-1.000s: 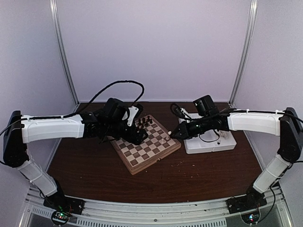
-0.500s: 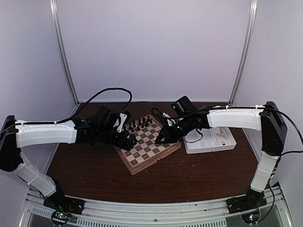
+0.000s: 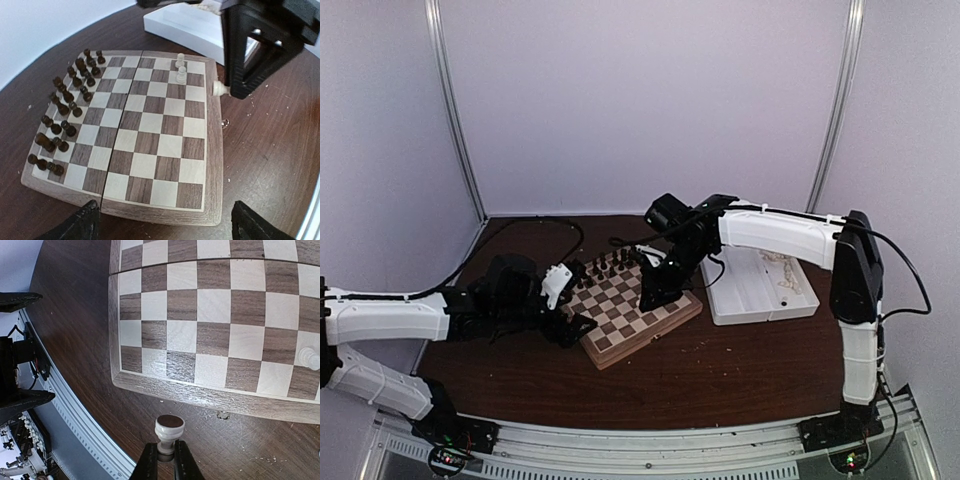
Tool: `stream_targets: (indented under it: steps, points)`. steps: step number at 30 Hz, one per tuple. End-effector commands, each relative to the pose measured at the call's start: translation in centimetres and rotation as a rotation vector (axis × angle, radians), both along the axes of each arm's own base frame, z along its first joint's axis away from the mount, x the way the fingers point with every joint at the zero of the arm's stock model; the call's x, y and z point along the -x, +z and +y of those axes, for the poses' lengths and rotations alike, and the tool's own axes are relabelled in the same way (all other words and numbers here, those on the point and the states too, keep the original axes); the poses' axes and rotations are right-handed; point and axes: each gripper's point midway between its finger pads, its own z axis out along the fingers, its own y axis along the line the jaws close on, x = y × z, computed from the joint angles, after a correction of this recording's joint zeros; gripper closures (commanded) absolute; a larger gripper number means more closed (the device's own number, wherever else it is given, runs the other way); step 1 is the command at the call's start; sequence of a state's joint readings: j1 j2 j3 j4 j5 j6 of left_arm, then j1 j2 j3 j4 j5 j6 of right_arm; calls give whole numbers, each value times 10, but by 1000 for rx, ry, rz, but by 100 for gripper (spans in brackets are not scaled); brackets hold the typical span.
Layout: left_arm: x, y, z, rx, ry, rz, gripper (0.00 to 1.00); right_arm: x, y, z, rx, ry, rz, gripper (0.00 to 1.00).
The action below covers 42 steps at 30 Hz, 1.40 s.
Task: Set up the chess pieces on the board
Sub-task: Place the chess piece on the chessboard.
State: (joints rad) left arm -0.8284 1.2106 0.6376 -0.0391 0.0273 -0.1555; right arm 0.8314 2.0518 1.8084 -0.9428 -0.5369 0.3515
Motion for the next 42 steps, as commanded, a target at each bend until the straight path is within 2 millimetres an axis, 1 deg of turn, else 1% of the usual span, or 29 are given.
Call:
stream_targets:
  steps: [1, 3, 4, 6, 11, 13, 15, 18, 22, 25, 30, 38, 42]
  points:
    - [11, 37, -15, 92, -205, -320, 9, 12, 7, 2, 16, 40, 37, 90]
    - [23, 39, -18, 85, -304, -448, 10, 15, 15, 10, -29, 45, 55, 90]
    - [24, 40, -18, 75, -324, -504, 10, 17, 19, 13, -47, 48, 61, 90]
    - [22, 40, -19, 46, -350, -583, 10, 22, 24, 18, -67, 56, 72, 90]
    - [16, 32, -35, -42, -448, -687, 13, 32, 39, 26, -128, 75, 106, 90]
    - [12, 33, -42, -49, -469, -748, 14, 37, 44, 30, -163, 80, 128, 91]
    - [12, 36, -51, -47, -515, -803, 18, 42, 51, 36, -209, 88, 147, 91]
    - [15, 37, -66, -29, -595, -816, 25, 49, 57, 41, -259, 88, 175, 91]
    - [16, 45, -75, 12, -623, -842, 37, 53, 58, 42, -286, 82, 194, 91]
    - [16, 44, -80, 6, -651, -841, 38, 56, 56, 42, -293, 84, 206, 91]
    - [20, 42, -84, 7, -692, -828, 39, 58, 55, 43, -307, 86, 217, 91]
    - [21, 37, -86, -14, -728, -799, 58, 59, 56, 44, -320, 85, 220, 91]
    - [21, 34, -85, -31, -730, -795, 63, 58, 56, 44, -319, 84, 216, 91]
